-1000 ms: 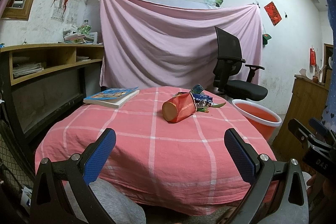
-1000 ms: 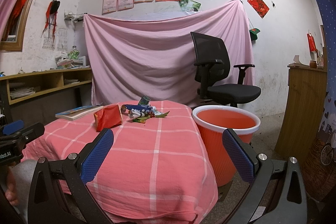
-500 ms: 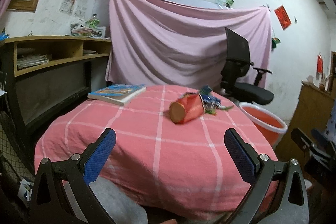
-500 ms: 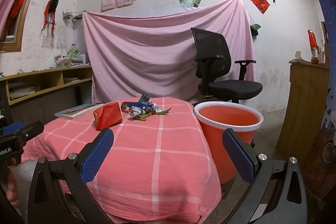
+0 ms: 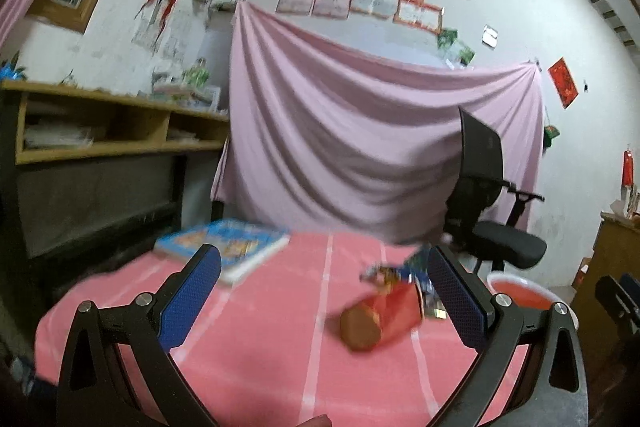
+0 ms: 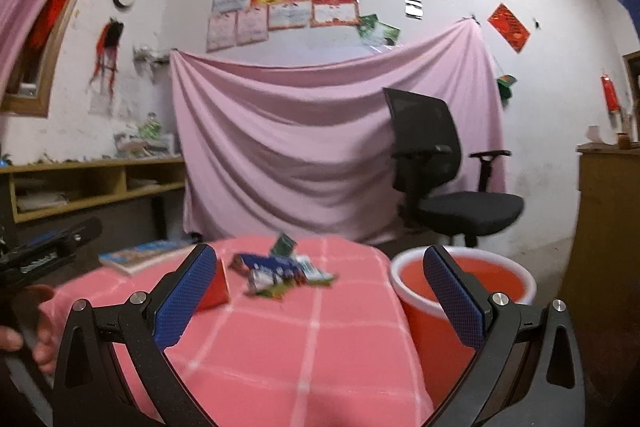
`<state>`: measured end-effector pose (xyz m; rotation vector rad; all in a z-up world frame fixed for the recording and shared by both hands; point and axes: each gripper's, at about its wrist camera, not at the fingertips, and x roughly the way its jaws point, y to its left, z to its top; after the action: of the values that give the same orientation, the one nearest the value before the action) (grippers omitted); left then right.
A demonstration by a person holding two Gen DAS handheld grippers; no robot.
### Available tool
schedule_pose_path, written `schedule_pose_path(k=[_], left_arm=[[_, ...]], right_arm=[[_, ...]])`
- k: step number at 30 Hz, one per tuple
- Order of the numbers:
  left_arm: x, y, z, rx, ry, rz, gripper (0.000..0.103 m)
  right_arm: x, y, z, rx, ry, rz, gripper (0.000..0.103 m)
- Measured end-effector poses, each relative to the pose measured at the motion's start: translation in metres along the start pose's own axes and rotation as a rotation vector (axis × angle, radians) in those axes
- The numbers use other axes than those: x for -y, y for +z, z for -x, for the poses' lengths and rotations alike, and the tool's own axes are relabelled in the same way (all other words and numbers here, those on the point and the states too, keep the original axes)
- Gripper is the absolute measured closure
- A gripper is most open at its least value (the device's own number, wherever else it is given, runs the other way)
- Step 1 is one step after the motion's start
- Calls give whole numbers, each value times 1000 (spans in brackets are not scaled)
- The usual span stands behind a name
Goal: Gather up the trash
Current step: 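Reach the left gripper to the red paper cup and close on it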
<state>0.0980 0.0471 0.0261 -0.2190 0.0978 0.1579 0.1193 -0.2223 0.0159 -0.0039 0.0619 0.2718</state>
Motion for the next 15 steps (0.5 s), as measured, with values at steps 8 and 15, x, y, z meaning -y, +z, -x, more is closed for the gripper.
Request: schedule_pose_path(k=[8, 15], left_arm=[[-13, 8, -51, -61, -49, 30, 2], [-20, -2, -75, -204, -68, 24, 2]], right_arm=[[13, 24, -62, -34, 29, -85, 0], [16, 0, -122, -321, 78, -90, 0]])
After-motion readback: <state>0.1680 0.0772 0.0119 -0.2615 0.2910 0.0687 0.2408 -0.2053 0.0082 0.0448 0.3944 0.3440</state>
